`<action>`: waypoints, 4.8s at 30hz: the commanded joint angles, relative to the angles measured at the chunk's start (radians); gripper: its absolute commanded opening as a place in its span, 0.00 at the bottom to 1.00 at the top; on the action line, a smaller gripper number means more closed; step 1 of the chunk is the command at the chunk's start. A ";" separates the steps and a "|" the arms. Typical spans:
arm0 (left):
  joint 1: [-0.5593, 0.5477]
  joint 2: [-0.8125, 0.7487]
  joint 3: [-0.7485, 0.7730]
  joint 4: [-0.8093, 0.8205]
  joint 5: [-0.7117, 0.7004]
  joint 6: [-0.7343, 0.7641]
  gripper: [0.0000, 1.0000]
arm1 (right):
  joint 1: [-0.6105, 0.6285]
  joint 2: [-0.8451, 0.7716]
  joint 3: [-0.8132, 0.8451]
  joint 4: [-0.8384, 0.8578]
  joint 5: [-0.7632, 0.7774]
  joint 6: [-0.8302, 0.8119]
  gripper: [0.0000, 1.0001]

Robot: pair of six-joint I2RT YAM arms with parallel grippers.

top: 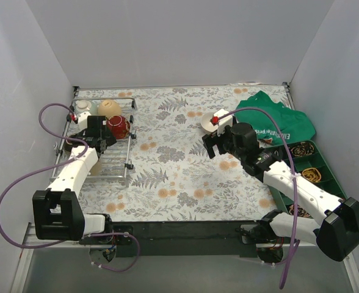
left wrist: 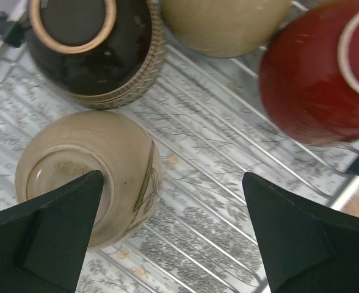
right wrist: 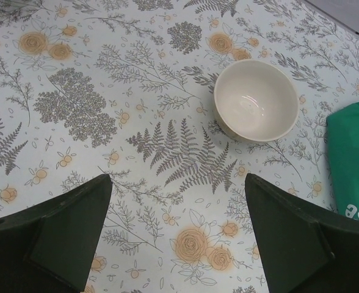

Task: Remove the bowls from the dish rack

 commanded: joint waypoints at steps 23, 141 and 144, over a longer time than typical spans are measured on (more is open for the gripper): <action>-0.090 0.200 0.324 -0.011 0.141 0.177 0.98 | 0.006 0.011 0.006 0.048 -0.015 -0.013 0.97; -0.308 0.442 0.209 -0.060 -0.335 0.383 0.98 | 0.009 0.116 0.015 0.071 -0.125 0.005 0.97; -0.308 0.381 0.178 -0.031 -0.314 0.427 0.98 | 0.009 0.117 0.015 0.071 -0.131 0.005 0.97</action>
